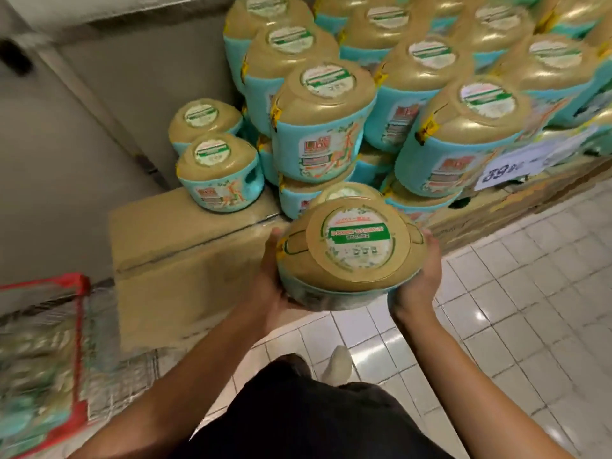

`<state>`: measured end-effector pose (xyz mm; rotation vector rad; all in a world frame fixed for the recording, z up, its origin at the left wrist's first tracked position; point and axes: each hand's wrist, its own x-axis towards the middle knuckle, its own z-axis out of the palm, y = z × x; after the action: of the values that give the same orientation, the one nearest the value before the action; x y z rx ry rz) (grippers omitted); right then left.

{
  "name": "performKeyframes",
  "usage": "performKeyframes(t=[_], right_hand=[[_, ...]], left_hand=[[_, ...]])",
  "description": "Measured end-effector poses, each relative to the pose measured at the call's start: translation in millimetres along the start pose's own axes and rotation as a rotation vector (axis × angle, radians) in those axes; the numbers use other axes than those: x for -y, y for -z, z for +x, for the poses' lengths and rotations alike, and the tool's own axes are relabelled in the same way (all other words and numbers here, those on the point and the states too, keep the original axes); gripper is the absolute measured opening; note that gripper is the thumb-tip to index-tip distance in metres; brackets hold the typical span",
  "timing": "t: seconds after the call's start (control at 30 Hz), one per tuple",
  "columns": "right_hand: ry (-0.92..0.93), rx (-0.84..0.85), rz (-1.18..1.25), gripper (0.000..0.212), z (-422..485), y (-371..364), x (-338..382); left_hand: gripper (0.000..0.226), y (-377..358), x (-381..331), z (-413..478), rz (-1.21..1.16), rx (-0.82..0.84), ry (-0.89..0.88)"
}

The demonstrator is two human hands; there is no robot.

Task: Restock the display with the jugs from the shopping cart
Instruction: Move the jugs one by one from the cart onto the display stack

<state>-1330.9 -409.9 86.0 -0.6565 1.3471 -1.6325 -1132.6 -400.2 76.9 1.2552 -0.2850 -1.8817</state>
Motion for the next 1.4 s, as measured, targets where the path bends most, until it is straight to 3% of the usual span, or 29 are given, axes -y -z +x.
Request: performKeyframes(t=[0.1, 0.2, 0.3, 0.53, 0.67, 0.83, 0.93, 1.27, 1.4], right_hand=[[-0.019, -0.027, 0.043, 0.025, 28, -19, 15], [-0.024, -0.043, 0.099, 0.028, 47, -35, 25], [0.016, 0.022, 0.096, 0.048, 56, -46, 35], [0.191, -0.055, -0.034, 0.038, 58, -51, 36], [0.336, -0.042, -0.224, 0.041, 45, -47, 19], [0.31, 0.075, -0.294, 0.053, 21, -44, 0], [0.313, 0.172, -0.335, 0.064, 16, -40, -9], [0.36, 0.241, -0.352, 0.071, 34, -17, -35], [0.366, 0.197, -0.363, 0.069, 30, -15, -38]], left_hand=[[0.051, -18, -9, 2, -0.047, -0.069, -0.113], [0.06, -29, -12, 6, -0.012, -0.08, -0.193], [0.056, -32, -15, 7, 0.002, -0.067, -0.219], [0.049, -49, -30, 28, 0.094, -0.089, -0.278], [0.051, -58, -34, 40, 0.12, -0.157, -0.259], [0.048, -71, -40, 43, 0.174, -0.198, -0.284], [0.073, -77, -46, 46, 0.144, -0.214, -0.332], [0.039, -72, -42, 59, 0.149, -0.256, -0.431], [0.049, -60, -45, 57, 0.223, -0.185, -0.408]])
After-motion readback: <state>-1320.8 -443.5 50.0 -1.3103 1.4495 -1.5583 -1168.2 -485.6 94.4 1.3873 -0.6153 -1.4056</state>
